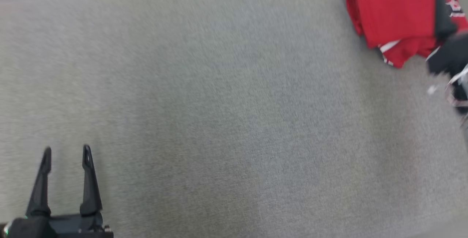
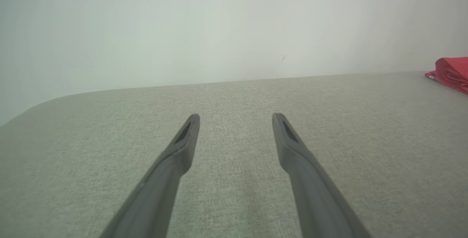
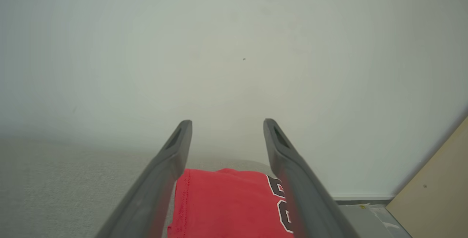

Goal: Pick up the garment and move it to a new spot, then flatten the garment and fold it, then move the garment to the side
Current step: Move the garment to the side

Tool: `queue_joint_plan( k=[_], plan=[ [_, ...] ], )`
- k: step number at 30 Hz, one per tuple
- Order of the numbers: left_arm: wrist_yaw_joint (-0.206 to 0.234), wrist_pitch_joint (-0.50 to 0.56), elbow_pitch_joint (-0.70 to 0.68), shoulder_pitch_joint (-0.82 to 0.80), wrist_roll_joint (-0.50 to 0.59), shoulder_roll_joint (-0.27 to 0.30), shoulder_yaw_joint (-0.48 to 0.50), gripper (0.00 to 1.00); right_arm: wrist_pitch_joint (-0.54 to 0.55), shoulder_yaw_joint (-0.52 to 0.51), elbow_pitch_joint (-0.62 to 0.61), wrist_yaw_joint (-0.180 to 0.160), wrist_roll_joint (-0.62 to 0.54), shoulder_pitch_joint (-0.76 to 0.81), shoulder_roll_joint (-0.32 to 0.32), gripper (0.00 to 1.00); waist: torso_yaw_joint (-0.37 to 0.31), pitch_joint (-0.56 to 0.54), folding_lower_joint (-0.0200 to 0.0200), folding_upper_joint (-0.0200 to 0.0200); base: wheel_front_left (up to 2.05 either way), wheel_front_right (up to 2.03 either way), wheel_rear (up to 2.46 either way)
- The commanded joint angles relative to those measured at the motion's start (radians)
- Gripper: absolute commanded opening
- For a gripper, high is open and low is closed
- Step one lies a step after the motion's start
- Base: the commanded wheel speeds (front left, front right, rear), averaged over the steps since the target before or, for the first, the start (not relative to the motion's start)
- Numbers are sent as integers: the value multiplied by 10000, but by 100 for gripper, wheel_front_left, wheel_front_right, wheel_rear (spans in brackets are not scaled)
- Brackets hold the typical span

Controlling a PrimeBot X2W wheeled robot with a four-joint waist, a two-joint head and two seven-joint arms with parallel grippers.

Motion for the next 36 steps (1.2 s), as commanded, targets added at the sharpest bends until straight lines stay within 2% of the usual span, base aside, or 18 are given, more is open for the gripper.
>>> queue_joint_plan(
  k=[1, 14, 23, 28, 36],
  plan=[
    [-6, -30, 78, 234, -93, -112, 49, 100, -4, -97, -202, -23, -31, 450, 121, 100, 693, -1101, 2, 2, 0, 0, 0],
    [-289, -34, 696, 570, -30, -557, 82, 100, 76, -1433, -2551, -22, -178, 4332, 1261, 100, 1695, -2196, 2, 2, 0, 0, 0],
    [-437, -35, 1105, 611, 64, -682, 132, 100, 489, -2292, -4417, -22, -441, 7133, 2445, 100, 2301, -2594, 2, 2, 0, 0, 0],
    [-500, -33, 1382, 690, 45, -748, 161, 100, 589, -2531, -5139, -22, -512, 8229, 3096, 100, 2423, -2777, 2, 2, 0, 0, 0],
    [-602, -35, 1934, 725, 128, -800, 189, 100, 518, -2533, -5553, -23, -631, 9255, 3592, 100, 2465, -3077, 2, 2, 0, 0, 0]
  ],
)
